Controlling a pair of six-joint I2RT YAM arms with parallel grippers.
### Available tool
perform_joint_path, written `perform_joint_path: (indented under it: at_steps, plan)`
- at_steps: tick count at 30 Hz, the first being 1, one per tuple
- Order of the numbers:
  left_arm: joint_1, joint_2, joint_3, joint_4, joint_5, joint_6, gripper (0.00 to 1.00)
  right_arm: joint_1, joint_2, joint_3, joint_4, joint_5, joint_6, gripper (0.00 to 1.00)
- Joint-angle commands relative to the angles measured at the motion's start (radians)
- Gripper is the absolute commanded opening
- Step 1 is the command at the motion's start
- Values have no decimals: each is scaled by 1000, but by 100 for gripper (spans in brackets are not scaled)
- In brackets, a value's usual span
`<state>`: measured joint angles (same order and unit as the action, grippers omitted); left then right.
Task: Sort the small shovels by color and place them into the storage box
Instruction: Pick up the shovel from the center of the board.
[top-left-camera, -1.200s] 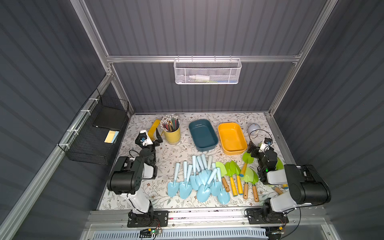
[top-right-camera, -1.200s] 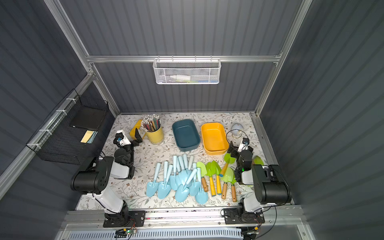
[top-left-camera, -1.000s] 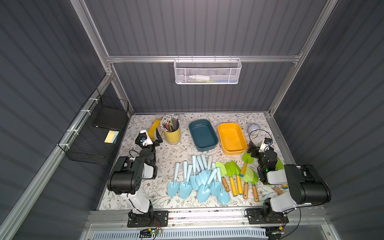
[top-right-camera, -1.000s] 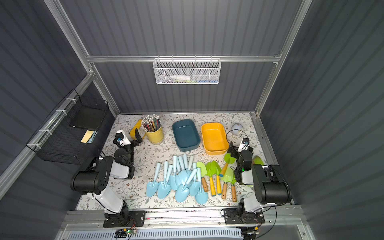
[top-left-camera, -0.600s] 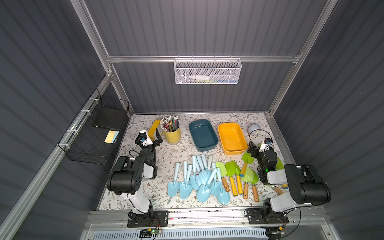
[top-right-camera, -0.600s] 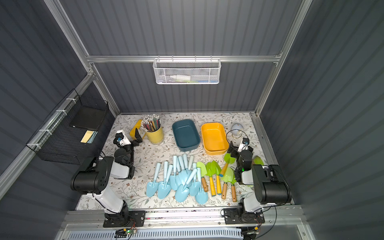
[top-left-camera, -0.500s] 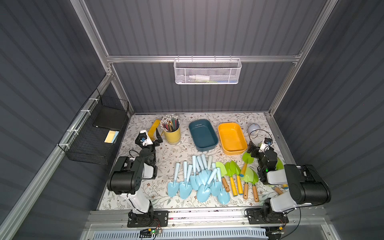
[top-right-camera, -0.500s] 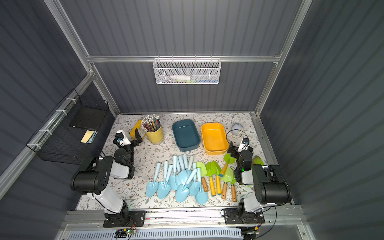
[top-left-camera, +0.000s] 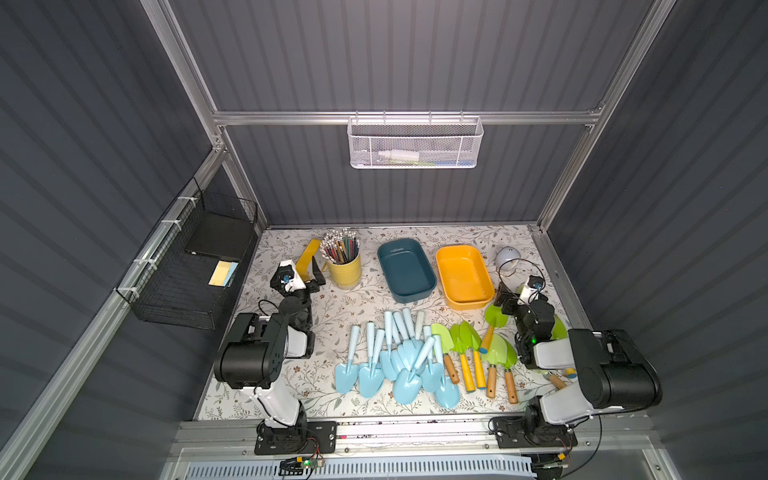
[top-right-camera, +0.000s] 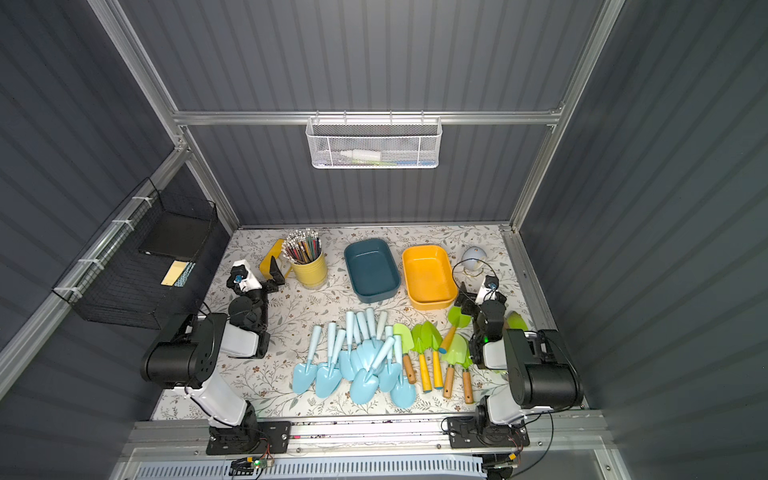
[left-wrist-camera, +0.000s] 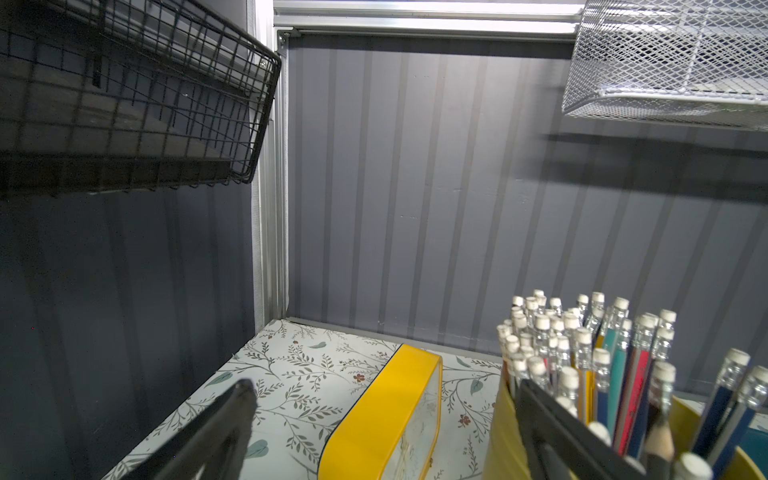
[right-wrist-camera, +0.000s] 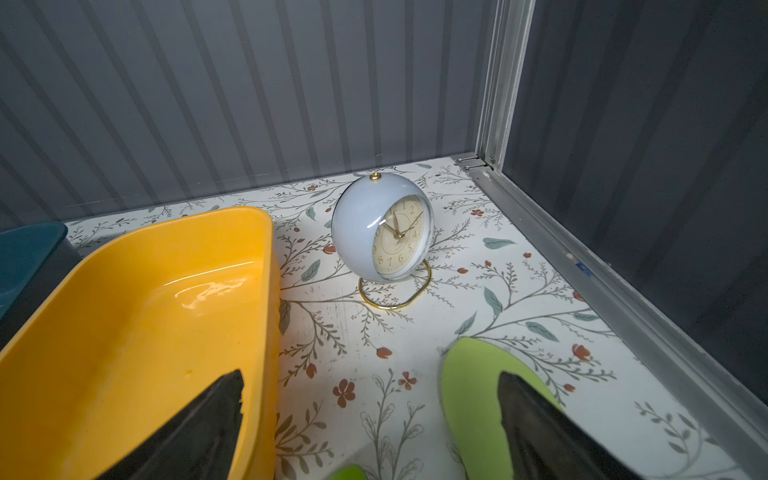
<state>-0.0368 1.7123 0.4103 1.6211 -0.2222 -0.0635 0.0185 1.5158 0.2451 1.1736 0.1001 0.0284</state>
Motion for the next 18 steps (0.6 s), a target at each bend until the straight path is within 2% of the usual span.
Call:
perform_joint_path:
  at_steps: [1, 5, 7, 9, 12, 14, 17, 18]
  plan:
    - [1, -83, 75, -83, -27, -12, 100, -2, -73, 82, -156, 106, 48, 99]
    - [-19, -170, 260, -473, -91, -82, 99, 1, -186, 208, -510, 144, 117, 88]
    - [-55, -214, 268, -549, -140, -115, 99, 5, -238, 250, -661, 164, 181, 80]
    - [-109, -258, 254, -597, -254, -166, 99, 14, -284, 265, -763, 194, 254, 73]
    - [-172, -313, 266, -746, -374, -277, 99, 32, -340, 333, -1011, 225, 375, 72]
    - [-205, -337, 280, -845, -407, -346, 99, 45, -349, 378, -1160, 232, 432, 74]
    - [-224, -372, 279, -932, -370, -442, 99, 80, -349, 439, -1346, 227, 510, 75]
    - [-232, -381, 283, -956, -343, -470, 99, 96, -343, 461, -1399, 223, 536, 71]
